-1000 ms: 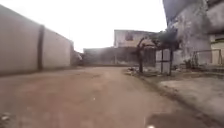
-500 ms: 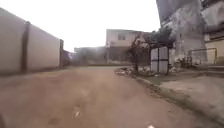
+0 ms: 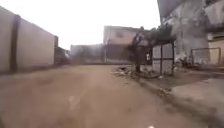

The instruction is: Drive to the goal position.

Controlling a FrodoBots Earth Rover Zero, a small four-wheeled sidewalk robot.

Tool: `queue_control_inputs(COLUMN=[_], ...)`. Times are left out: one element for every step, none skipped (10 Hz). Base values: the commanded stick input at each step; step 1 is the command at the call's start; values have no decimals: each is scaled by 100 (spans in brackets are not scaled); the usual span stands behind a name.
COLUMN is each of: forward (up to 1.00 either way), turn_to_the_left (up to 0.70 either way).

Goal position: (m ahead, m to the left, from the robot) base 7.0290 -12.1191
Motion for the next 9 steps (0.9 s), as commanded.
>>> queue_control_inputs(forward=[100,100,100,100,100,100,100,100,100], turn_to_the_left=[0,0,0,0,0,0,0,0,0])
